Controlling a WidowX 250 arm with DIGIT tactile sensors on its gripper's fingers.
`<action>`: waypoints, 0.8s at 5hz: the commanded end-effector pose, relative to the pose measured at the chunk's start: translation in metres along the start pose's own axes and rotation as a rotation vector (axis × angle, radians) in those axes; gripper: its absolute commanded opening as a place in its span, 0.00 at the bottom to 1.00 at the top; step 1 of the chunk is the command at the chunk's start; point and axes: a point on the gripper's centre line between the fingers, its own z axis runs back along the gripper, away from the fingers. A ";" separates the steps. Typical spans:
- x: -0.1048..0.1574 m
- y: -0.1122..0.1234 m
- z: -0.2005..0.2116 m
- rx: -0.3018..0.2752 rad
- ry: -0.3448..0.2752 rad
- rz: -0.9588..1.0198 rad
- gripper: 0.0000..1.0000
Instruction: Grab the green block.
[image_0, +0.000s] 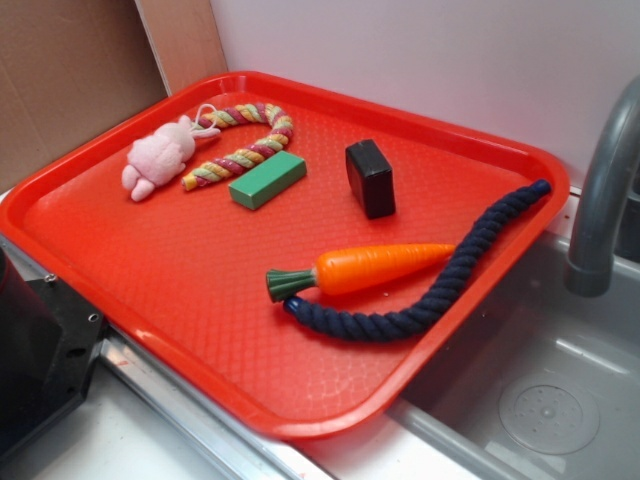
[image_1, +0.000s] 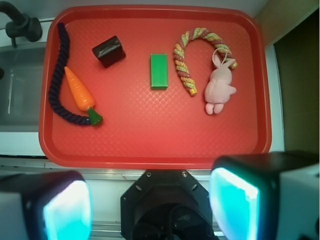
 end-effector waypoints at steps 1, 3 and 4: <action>0.000 0.000 0.000 0.000 0.000 0.000 1.00; 0.025 0.024 -0.075 -0.036 -0.121 -0.063 1.00; 0.025 0.024 -0.075 -0.036 -0.121 -0.063 1.00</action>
